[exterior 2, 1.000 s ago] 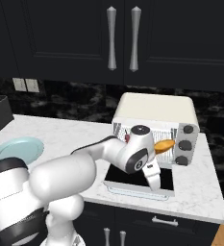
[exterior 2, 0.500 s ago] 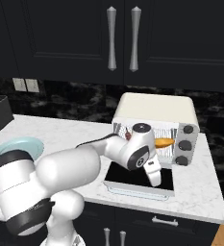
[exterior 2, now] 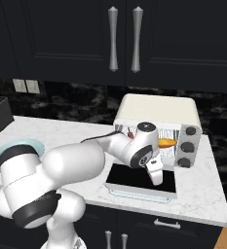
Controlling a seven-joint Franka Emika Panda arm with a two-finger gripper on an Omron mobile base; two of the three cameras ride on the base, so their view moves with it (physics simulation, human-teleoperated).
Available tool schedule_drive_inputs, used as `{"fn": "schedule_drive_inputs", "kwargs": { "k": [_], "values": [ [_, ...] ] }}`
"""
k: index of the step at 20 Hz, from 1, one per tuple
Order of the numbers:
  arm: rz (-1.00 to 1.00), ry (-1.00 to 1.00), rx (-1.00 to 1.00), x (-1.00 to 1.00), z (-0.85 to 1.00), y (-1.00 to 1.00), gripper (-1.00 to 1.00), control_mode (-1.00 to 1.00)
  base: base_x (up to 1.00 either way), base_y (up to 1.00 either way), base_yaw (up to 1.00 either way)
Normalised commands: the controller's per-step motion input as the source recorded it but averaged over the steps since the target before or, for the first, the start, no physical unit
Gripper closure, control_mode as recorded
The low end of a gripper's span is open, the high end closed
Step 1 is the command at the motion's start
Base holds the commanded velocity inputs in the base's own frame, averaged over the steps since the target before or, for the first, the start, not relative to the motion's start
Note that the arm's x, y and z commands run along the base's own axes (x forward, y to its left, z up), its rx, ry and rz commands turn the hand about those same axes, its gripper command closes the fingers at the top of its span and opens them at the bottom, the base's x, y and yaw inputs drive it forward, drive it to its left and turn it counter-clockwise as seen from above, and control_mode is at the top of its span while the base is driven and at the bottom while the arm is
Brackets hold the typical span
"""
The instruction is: Pick up the kebab skewer and baguette bread, and place them inside the toaster oven. Close the toaster oven door and start by setting the timer.
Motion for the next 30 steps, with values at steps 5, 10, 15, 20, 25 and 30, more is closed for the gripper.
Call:
{"fn": "schedule_drive_inputs", "kwargs": {
  "k": [5, 10, 15, 20, 25, 30],
  "values": [
    [0.00, 0.00, 0.00, 0.23, 0.00, 0.23, -1.00, -1.00, 0.00, 0.00, 0.00],
    [0.00, 0.00, 0.00, 0.24, -0.03, 0.21, -1.00, -1.00, 0.00, 0.00, 0.00],
    [0.00, 0.00, 0.00, 0.30, -0.05, 0.10, -1.00, -1.00, 0.00, 0.00, 0.00],
    [0.00, 0.00, 0.00, 0.31, -0.04, 0.00, -1.00, -1.00, 0.00, 0.00, 0.00],
    [0.00, -0.02, 0.00, 0.29, 0.00, 0.00, -1.00, -1.00, 0.00, 0.00, 0.00],
    [0.00, -0.04, 0.00, 0.11, -0.11, 0.00, -1.00, -1.00, 0.00, 0.00, 0.00]
  ]
}}
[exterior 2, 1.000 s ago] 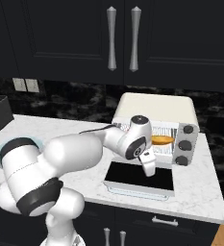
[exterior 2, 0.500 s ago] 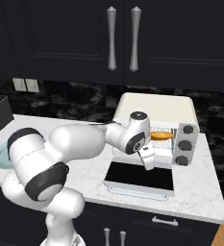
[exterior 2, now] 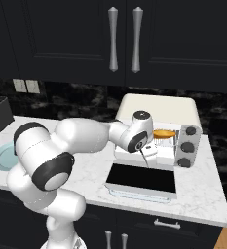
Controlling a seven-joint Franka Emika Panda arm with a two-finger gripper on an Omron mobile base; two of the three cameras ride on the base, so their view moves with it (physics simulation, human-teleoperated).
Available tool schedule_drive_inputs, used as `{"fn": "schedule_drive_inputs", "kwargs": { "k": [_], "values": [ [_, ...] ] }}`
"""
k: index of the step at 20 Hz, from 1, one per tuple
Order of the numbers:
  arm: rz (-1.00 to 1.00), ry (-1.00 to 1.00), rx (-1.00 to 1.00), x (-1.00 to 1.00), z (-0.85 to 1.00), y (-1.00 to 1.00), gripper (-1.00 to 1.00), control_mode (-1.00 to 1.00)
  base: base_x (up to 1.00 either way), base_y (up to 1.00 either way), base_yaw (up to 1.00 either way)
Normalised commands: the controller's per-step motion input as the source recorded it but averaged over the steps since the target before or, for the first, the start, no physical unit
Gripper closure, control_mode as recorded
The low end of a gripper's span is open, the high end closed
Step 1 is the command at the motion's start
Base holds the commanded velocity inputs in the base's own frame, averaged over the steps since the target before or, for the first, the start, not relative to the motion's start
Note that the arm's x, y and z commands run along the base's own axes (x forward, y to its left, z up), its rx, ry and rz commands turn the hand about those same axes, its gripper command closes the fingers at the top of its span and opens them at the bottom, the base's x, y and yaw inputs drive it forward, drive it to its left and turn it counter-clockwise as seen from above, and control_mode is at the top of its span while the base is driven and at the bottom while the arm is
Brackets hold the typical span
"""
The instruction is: Pick up the kebab skewer and baguette bread, and place them inside the toaster oven. Close the toaster oven door and start by setting the timer.
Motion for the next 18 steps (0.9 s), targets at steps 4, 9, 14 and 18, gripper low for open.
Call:
{"fn": "schedule_drive_inputs", "kwargs": {
  "k": [4, 9, 14, 18],
  "values": [
    [0.00, -0.06, 0.00, 0.07, -0.14, 0.00, -1.00, -1.00, 0.00, 0.00, 0.00],
    [0.00, -0.07, 0.00, 0.30, -0.03, 0.00, -1.00, -1.00, 0.00, 0.00, 0.00],
    [0.00, -0.04, 0.00, 0.27, 0.00, 0.00, -1.00, -1.00, 0.00, 0.00, 0.00],
    [0.00, 0.00, 0.00, -0.02, 0.00, 0.00, -1.00, -1.00, 0.00, 0.00, 0.00]
  ]
}}
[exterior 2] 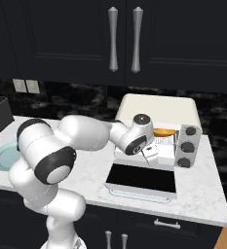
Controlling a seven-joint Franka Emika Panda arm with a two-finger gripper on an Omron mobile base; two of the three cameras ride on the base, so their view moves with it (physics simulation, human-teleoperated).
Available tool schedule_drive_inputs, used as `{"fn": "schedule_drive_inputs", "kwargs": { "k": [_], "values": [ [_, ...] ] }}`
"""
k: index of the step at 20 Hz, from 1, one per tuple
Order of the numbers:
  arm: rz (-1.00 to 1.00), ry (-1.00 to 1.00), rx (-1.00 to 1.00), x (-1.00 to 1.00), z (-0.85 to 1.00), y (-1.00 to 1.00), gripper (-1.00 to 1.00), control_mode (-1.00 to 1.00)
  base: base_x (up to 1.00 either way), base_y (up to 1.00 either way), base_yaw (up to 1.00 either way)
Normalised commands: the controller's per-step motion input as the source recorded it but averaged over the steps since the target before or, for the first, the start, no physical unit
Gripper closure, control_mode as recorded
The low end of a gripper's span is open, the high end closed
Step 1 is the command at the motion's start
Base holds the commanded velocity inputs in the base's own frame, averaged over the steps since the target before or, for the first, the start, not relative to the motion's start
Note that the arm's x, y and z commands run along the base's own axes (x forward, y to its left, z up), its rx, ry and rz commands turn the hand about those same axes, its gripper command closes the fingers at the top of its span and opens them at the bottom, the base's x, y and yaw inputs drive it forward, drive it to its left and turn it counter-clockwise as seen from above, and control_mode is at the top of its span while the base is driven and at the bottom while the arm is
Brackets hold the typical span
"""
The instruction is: Pick up the kebab skewer and baguette bread, and place them inside the toaster oven. Close the toaster oven door and start by setting the timer.
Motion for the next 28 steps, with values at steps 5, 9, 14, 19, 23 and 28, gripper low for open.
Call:
{"fn": "schedule_drive_inputs", "kwargs": {
  "k": [5, 9, 14, 19, 23, 28],
  "values": [
    [0.01, 0.00, 0.00, -0.87, 0.33, 0.00, -1.00, -1.00, 0.00, 0.00, 0.00],
    [0.09, 0.00, 0.00, -1.00, 0.53, 0.00, -1.00, -1.00, 0.00, 0.00, 0.00],
    [0.25, 0.01, -0.04, -1.00, 0.10, 0.18, -1.00, -1.00, 0.00, 0.00, 0.00],
    [0.41, 0.03, -0.10, -1.00, 0.00, 0.21, -1.00, -1.00, 0.00, 0.00, 0.00],
    [0.44, 0.08, -0.14, -0.87, -0.13, 0.05, -1.00, -1.00, 0.00, 0.00, 0.00],
    [0.42, 0.10, -0.15, -0.42, -0.36, 0.06, -1.00, -1.00, 0.00, 0.00, 0.00]
  ]
}}
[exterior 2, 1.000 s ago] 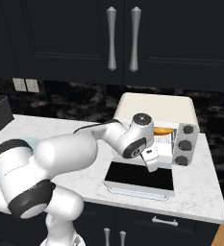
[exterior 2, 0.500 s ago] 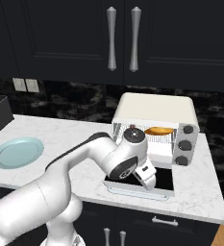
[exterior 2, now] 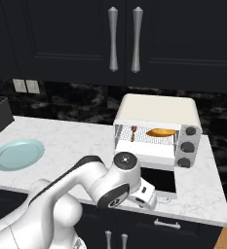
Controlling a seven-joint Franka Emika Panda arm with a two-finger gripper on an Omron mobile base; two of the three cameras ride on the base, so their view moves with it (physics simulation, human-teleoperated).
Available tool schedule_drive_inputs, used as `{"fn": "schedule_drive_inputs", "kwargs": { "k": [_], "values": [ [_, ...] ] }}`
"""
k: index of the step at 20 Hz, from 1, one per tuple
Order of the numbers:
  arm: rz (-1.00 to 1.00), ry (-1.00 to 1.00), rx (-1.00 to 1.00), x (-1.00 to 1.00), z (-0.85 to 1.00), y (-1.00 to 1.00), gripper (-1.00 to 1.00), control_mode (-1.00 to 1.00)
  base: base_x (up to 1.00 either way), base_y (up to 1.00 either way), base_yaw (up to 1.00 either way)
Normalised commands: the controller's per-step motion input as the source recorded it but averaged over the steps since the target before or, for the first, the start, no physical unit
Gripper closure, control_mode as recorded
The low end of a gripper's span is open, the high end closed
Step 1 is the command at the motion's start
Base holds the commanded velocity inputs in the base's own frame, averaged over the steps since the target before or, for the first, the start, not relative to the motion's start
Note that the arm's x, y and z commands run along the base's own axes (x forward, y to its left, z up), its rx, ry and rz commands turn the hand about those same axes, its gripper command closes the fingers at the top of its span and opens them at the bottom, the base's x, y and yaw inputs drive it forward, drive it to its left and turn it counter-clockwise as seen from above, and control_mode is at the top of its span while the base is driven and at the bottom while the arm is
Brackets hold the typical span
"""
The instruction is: Pick up the kebab skewer and baguette bread, and place them inside the toaster oven. Close the toaster oven door and start by setting the timer.
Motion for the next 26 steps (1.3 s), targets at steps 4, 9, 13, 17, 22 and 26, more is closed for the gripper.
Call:
{"fn": "schedule_drive_inputs", "kwargs": {
  "k": [4, 9, 13, 17, 22, 26],
  "values": [
    [0.37, 0.01, -0.11, 0.04, -0.41, 0.14, -1.00, -1.00, 0.00, 0.00, 0.00],
    [0.27, -0.06, -0.02, 0.19, -0.24, 0.01, -1.00, -1.00, 0.00, 0.00, 0.00],
    [0.18, -0.09, 0.00, 0.03, -0.16, 0.01, -1.00, -1.00, 0.00, 0.00, 0.00],
    [0.10, -0.01, 0.00, 0.19, -0.02, 0.00, -1.00, -1.00, 0.00, 0.00, 0.00],
    [0.03, 0.00, 0.00, 0.33, -0.02, 0.00, -1.00, -1.00, 0.00, 0.00, 0.00],
    [0.00, 0.00, 0.00, 0.18, -0.10, 0.00, -1.00, -1.00, 0.00, 0.00, 0.00]
  ]
}}
